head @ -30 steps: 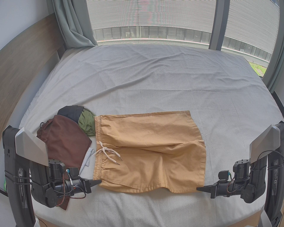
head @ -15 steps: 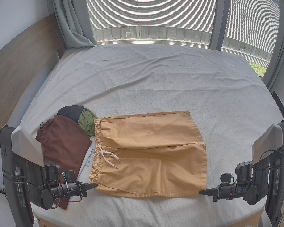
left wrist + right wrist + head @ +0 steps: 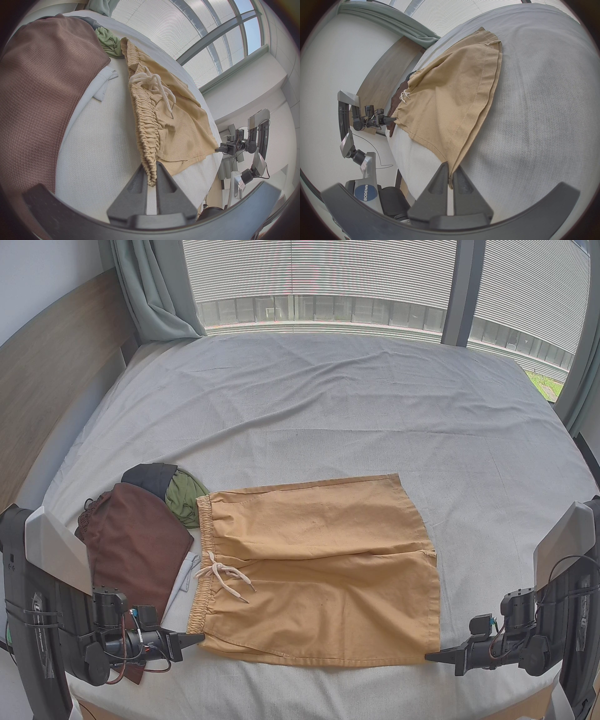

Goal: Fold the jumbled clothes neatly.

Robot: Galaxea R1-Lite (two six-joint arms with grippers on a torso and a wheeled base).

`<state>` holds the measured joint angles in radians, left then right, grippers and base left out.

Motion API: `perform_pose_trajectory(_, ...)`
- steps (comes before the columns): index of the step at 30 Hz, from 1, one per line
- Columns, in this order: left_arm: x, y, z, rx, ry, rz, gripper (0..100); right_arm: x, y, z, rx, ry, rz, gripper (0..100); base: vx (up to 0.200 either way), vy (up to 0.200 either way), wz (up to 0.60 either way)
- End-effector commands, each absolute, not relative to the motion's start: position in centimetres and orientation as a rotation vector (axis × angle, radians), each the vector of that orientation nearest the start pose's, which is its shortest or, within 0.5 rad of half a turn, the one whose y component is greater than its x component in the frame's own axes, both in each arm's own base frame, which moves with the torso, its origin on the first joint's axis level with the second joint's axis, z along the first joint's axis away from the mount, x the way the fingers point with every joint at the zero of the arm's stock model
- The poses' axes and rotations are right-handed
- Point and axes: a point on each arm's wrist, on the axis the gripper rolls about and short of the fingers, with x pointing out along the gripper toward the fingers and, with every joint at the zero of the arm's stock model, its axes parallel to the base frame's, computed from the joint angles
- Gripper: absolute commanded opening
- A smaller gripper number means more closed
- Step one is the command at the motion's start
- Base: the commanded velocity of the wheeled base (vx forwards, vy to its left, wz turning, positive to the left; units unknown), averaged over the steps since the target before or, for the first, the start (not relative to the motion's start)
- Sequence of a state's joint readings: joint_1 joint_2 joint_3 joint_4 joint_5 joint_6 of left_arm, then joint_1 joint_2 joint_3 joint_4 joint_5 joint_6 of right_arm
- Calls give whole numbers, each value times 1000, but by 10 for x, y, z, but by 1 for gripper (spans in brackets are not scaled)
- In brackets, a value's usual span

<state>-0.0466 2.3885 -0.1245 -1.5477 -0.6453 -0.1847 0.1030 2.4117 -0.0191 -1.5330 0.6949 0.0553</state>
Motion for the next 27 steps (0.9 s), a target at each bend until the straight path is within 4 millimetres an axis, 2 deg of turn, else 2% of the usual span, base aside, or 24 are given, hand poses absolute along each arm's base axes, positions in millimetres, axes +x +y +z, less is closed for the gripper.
perform_pose_trajectory(1,238,-24,-45,-390,771,-593,0,202,35,-54,304,903,725,0,0,0,0)
perform_pose_trajectory(8,240,-17,-45,-370,745,-609,0,202,31,-57,284,900,723,0,0,0,0)
perform_pose_trajectory(27,224,-9,-51,-309,763,-689,0,201,28,-58,224,884,743,0,0,0,0)
